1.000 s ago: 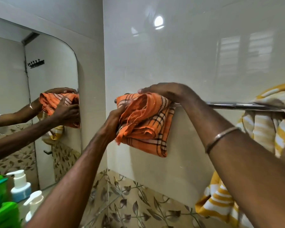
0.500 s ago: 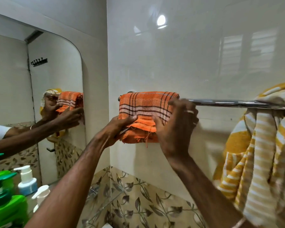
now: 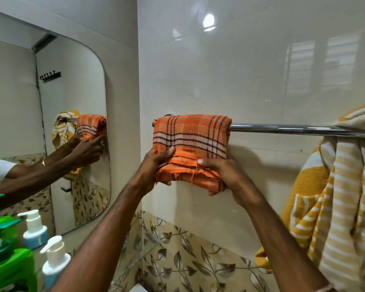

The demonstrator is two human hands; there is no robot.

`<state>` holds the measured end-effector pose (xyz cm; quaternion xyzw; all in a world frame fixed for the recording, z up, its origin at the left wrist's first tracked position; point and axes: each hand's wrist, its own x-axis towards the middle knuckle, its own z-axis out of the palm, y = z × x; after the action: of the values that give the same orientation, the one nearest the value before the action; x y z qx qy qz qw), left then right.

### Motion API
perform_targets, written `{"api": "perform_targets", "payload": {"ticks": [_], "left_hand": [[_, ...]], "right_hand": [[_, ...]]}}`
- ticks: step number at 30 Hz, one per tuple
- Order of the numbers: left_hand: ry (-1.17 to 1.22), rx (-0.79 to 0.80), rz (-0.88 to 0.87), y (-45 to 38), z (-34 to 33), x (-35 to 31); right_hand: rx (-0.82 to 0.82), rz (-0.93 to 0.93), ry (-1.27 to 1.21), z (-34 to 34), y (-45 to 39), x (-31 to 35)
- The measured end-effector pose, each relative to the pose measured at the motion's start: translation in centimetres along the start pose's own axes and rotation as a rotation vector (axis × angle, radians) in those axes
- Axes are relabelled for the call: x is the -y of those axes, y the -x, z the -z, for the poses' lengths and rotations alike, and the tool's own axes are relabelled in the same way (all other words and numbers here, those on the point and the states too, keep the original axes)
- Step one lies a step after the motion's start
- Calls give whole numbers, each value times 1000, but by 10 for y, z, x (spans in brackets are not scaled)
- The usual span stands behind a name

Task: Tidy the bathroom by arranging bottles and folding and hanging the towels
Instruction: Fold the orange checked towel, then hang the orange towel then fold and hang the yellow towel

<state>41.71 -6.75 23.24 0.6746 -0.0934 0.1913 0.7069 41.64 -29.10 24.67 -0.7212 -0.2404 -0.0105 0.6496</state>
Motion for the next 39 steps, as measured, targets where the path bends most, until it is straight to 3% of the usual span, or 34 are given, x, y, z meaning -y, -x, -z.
{"api": "perform_targets", "payload": {"ticks": [9,17,21,26,30,32,36,37,39], "left_hand": [[-93,-232,-308,0,-18,26],[-306,-230,-428,-7,-16,28],[-388,-231,-418,-3,-14,27],[-326,-286,-296,11,-23,20],[-320,-377,-278,24,-30,14],[-381,-432,-248,29,-31,13],[-625,-622,-213,40,-38,6],[-683,-675,-221,44,-42,2],[-770,-778,-252,55,-50,-5]], "right_hand": [[-38,179,-12,-7,-2,-18],[83,138,315,10,-6,-14],[96,118,325,9,0,-10],[-17,96,307,4,14,0],[-126,117,690,15,40,16],[-241,263,811,30,65,42],[-600,754,858,81,116,99],[-688,778,944,97,124,107],[-750,558,1113,137,126,115]]}}
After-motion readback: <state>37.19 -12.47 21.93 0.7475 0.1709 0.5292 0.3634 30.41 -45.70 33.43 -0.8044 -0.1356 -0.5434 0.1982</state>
